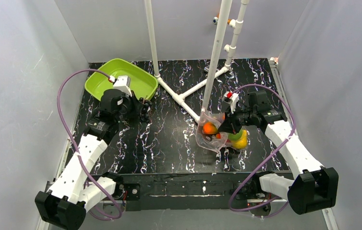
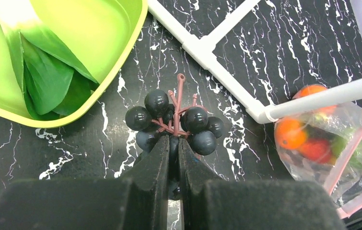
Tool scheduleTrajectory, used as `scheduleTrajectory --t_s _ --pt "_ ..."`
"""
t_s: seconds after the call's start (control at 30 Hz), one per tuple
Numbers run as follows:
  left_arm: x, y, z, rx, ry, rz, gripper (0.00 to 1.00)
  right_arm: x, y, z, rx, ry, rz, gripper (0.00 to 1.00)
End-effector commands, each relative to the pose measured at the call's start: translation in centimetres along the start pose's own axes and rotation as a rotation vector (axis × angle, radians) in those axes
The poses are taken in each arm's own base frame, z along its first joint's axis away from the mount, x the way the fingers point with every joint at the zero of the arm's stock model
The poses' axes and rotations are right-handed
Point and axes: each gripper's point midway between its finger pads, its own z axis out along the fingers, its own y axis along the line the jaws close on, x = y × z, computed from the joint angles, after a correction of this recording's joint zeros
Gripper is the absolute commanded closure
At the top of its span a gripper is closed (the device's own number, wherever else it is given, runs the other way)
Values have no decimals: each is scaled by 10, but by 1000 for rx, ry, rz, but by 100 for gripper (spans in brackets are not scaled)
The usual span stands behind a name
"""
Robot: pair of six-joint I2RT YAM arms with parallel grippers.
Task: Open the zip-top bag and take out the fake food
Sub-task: Place the fake fruit in the bin.
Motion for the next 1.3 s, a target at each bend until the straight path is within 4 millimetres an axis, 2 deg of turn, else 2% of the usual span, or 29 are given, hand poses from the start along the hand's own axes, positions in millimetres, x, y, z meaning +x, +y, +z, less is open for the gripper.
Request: scheduleTrajectory --t_s 0.0,0.43,1.03,1.13,1.27 --pt "-9 4 5 16 -21 -2 100 -4 5 -3 -17 -27 -24 99" --pt "-9 35 22 -71 -15 -20 100 -4 5 -4 -18 -33 -24 99" --pt "-11 60 45 -100 15 -120 100 -6 6 -6 -21 -45 -29 99" --pt "-18 65 48 -118 10 -132 100 -6 7 -6 -22 -47 -31 99" --pt "-43 61 49 -98 -31 -152 100 -6 7 -5 -27 -48 -29 99"
